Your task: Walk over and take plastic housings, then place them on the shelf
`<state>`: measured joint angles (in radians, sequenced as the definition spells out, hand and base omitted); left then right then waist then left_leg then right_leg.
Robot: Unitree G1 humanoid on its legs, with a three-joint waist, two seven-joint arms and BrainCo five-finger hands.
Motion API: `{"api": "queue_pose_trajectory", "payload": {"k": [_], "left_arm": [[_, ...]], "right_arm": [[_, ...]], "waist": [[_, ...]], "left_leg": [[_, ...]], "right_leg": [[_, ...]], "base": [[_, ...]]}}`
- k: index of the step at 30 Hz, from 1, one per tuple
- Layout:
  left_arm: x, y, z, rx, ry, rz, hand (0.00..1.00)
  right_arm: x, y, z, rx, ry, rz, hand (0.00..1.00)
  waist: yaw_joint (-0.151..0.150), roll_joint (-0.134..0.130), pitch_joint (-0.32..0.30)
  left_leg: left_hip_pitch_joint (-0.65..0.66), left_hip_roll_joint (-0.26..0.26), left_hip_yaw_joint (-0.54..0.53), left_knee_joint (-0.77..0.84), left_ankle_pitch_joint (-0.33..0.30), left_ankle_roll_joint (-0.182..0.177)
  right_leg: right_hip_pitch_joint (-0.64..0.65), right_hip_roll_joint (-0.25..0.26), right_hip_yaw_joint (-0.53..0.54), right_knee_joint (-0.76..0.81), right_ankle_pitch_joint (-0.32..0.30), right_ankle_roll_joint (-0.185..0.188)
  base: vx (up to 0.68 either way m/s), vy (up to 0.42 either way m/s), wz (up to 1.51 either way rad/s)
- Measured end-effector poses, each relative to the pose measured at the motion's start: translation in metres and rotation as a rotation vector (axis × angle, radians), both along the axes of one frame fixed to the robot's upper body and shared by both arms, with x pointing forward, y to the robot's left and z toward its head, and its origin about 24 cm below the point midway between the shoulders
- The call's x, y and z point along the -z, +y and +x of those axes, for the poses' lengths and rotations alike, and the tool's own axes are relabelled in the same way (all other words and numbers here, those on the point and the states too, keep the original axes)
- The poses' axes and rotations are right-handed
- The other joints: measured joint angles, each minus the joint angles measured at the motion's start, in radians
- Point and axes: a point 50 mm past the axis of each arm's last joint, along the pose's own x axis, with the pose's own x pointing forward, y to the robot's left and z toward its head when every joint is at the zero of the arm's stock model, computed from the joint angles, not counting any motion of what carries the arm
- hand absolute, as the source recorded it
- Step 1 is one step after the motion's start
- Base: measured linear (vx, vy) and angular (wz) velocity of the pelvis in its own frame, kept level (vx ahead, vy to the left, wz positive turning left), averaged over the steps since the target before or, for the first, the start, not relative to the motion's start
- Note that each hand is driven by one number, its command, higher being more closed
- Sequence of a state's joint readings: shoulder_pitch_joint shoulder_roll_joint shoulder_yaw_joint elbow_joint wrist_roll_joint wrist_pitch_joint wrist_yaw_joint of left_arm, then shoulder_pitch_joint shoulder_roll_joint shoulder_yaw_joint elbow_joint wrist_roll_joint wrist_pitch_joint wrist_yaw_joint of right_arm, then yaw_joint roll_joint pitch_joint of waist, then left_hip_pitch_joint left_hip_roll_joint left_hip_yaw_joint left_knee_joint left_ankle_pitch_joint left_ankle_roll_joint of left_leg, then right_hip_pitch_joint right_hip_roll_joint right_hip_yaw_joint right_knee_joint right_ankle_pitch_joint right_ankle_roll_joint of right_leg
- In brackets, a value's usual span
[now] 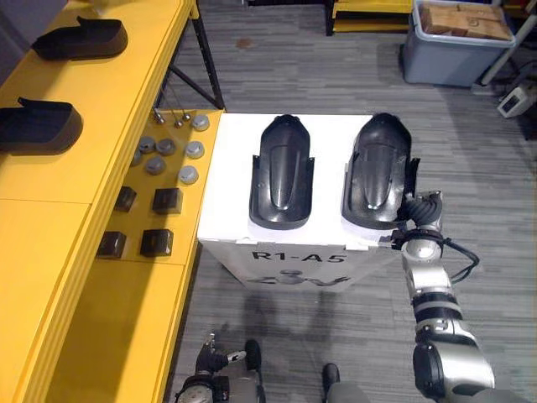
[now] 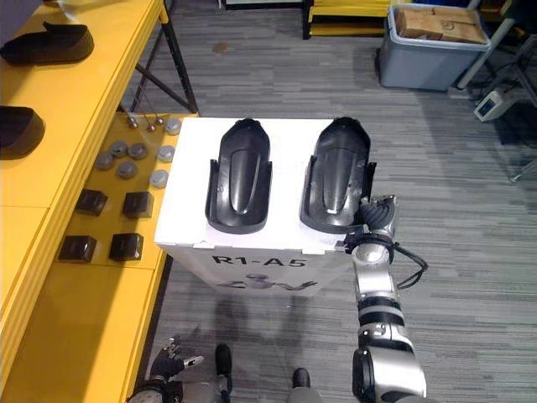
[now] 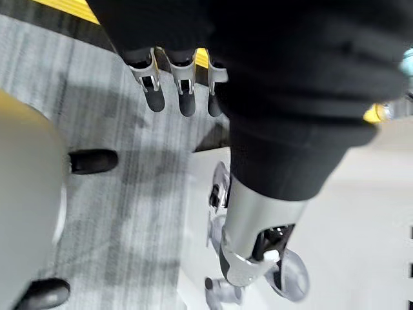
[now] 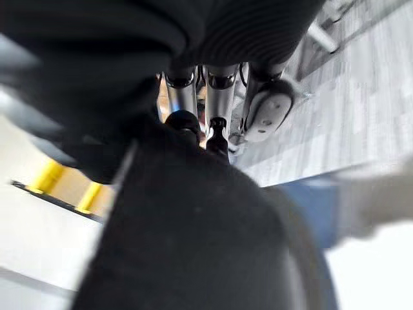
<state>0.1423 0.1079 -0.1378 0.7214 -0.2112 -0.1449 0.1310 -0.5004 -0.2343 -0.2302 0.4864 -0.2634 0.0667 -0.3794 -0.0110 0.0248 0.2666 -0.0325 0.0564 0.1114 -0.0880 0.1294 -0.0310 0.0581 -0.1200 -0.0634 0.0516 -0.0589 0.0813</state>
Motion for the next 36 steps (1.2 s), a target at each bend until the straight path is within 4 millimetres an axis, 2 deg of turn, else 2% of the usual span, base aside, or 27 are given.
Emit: {"api": "queue_pose_trajectory", "payload": {"k": [2,4,11,16,19,21,22,24,26,28,31,36], "left_arm": [[0.0,0.002,-0.003,-0.014,0.002,-0.006,0.0],[0.001,0.005,-0.006,-0.028,0.009,-0.003,0.0],[0.001,0.011,-0.01,-0.057,0.009,0.011,0.0],[-0.008,0.013,-0.011,-0.065,-0.038,0.019,0.0],[-0.025,0.022,-0.001,-0.122,-0.138,0.028,0.0],[-0.045,0.03,0.008,-0.17,-0.24,0.046,0.0],[-0.064,0.036,0.018,-0.196,-0.34,0.063,0.0],[-0.084,0.04,0.026,-0.215,-0.445,0.077,0.0],[-0.116,0.041,0.039,-0.226,-0.602,0.087,0.0],[-0.134,0.04,0.044,-0.233,-0.695,0.073,0.0],[-0.163,0.025,0.056,-0.186,-0.836,0.022,0.0],[-0.193,-0.024,0.077,-0.018,-0.976,-0.141,0.0]], "right_arm": [[0.008,0.003,-0.009,-0.002,0.002,0.01,1.0],[0.007,0.006,-0.017,-0.003,-0.024,0.013,1.0],[-0.018,0.013,-0.031,-0.008,-0.172,-0.034,1.0],[-0.024,0.017,-0.045,-0.011,-0.247,-0.038,1.0],[-0.033,0.021,-0.049,-0.017,-0.295,-0.059,1.0],[-0.044,0.026,-0.054,-0.033,-0.358,-0.07,1.0],[-0.053,0.032,-0.058,-0.061,-0.412,-0.081,1.0],[-0.061,0.039,-0.061,-0.091,-0.458,-0.088,1.0],[-0.069,0.049,-0.064,-0.137,-0.51,-0.093,1.0],[-0.07,0.058,-0.064,-0.173,-0.527,-0.089,1.0],[-0.069,0.075,-0.062,-0.262,-0.521,-0.087,1.0],[-0.067,0.1,-0.061,-0.383,-0.497,-0.127,1.0]], "waist": [[0.0,-0.007,-0.011],[0.0,-0.008,-0.022],[0.004,-0.009,-0.051],[0.012,-0.017,-0.079],[0.014,-0.024,-0.094],[0.014,-0.024,-0.1],[0.015,-0.024,-0.107],[0.014,-0.024,-0.117],[0.009,-0.025,-0.132],[0.004,-0.028,-0.141],[0.0,-0.028,-0.153],[-0.003,-0.028,-0.154]], "left_leg": [[0.0,-0.001,-0.005,0.0,0.0,0.0],[0.0,-0.003,-0.008,-0.002,0.0,0.0],[-0.001,-0.01,-0.03,-0.004,0.005,0.003],[-0.003,-0.008,-0.03,-0.003,0.006,0.003],[-0.004,-0.012,-0.032,-0.003,0.007,0.002],[-0.004,-0.012,-0.033,-0.002,0.007,0.002],[-0.003,-0.013,-0.035,0.0,0.007,0.002],[-0.003,-0.013,-0.039,0.0,0.007,0.002],[-0.001,-0.015,-0.052,0.0,0.008,0.002],[-0.001,-0.015,-0.054,0.0,0.008,0.002],[0.001,-0.015,-0.053,0.0,0.01,0.002],[0.011,-0.014,-0.051,-0.003,0.014,0.002]], "right_leg": [[0.0,-0.002,-0.002,0.003,-0.001,0.002],[-0.002,-0.004,-0.002,0.01,-0.004,0.006],[0.003,-0.011,-0.005,0.006,-0.021,0.02],[0.001,-0.01,-0.005,0.006,-0.02,0.019],[0.002,-0.01,-0.006,0.006,-0.02,0.019],[0.002,-0.01,-0.007,0.007,-0.02,0.019],[0.003,-0.01,-0.009,0.01,-0.02,0.019],[0.005,-0.011,-0.012,0.01,-0.02,0.019],[0.013,-0.011,-0.029,0.011,-0.02,0.019],[0.014,-0.011,-0.029,0.013,-0.02,0.019],[0.013,-0.012,-0.029,0.017,-0.019,0.019],[0.014,-0.012,-0.027,0.031,-0.02,0.019]], "base": [[-0.05,0.011,0.04],[-0.06,0.021,0.03],[-0.05,0.012,0.07],[0.0,0.0,0.0],[0.0,0.0,0.0],[0.01,-0.001,0.02],[0.02,-0.002,0.06],[0.02,-0.004,0.09],[0.01,-0.01,0.15],[0.0,-0.004,0.05],[0.0,0.0,0.0],[-0.05,0.003,-0.03]]}}
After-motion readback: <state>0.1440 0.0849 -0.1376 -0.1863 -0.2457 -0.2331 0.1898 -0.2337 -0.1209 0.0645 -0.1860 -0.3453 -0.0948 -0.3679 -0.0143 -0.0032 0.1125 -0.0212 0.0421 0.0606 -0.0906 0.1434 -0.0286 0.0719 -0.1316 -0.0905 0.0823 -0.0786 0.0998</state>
